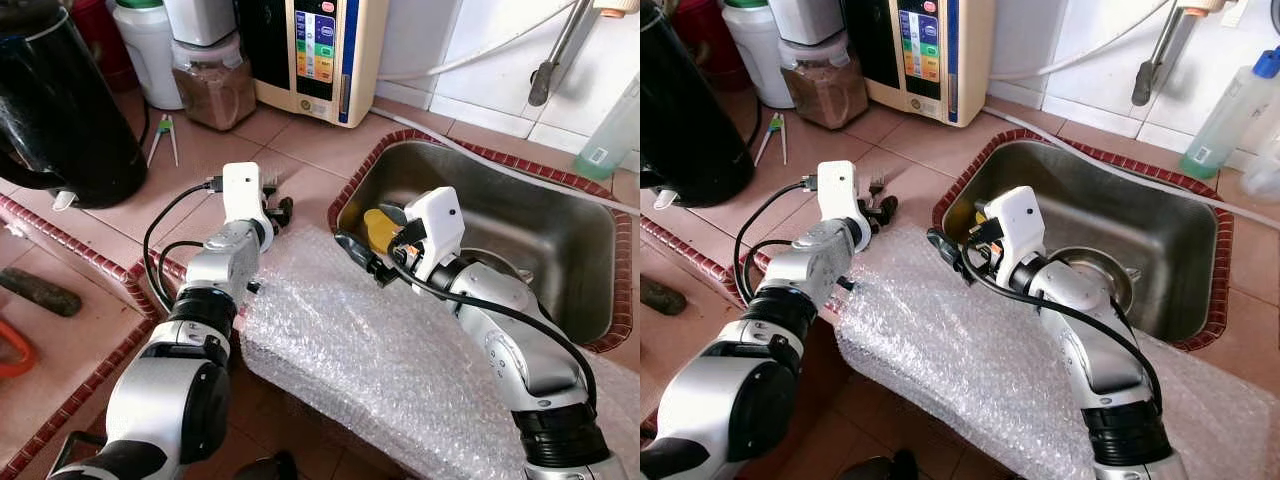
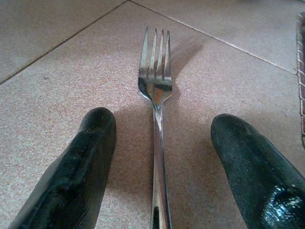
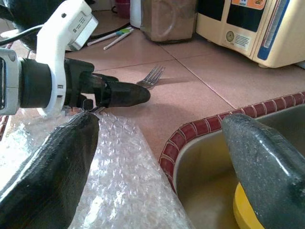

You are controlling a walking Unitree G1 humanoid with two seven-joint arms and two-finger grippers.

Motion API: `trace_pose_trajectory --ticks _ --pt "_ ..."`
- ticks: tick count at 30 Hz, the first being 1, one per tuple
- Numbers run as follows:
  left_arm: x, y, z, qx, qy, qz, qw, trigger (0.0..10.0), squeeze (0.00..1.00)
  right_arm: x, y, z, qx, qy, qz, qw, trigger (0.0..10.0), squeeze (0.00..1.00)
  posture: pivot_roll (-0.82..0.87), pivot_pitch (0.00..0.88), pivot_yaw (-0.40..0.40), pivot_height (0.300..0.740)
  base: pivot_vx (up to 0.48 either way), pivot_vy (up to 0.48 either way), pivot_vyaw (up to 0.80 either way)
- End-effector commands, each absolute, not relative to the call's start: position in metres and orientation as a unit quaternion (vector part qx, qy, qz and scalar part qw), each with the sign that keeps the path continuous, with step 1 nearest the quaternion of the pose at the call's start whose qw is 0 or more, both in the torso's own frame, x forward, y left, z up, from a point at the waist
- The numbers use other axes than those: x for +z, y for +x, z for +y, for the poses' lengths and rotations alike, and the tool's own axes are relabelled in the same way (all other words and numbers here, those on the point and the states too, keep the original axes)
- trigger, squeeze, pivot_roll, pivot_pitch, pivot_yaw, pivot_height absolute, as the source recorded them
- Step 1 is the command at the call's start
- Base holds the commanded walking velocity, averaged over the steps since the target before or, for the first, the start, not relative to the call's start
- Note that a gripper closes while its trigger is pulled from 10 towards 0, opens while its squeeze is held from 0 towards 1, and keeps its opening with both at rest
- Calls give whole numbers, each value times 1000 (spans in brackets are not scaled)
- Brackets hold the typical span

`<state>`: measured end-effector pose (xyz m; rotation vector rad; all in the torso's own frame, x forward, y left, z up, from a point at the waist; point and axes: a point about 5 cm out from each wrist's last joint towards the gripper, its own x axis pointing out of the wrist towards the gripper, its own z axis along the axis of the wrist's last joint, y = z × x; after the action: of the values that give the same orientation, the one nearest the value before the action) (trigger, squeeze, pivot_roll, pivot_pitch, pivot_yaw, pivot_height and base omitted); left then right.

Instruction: Kitchen organization

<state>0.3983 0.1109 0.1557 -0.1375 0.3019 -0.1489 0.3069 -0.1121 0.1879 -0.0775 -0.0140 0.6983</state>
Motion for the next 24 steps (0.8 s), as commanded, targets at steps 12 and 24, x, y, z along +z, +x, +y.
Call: trace_pose_trajectory --ticks 12,24 --pt "117 385 121 -102 -47 240 964 0 0 190 307 -110 340 -43 -16 939 10000 0 -72 122 52 740 0 0 0" --pt "105 378 127 -125 11 253 959 0 0 189 307 -109 335 -39 -19 941 10000 0 -63 133 71 740 0 0 0"
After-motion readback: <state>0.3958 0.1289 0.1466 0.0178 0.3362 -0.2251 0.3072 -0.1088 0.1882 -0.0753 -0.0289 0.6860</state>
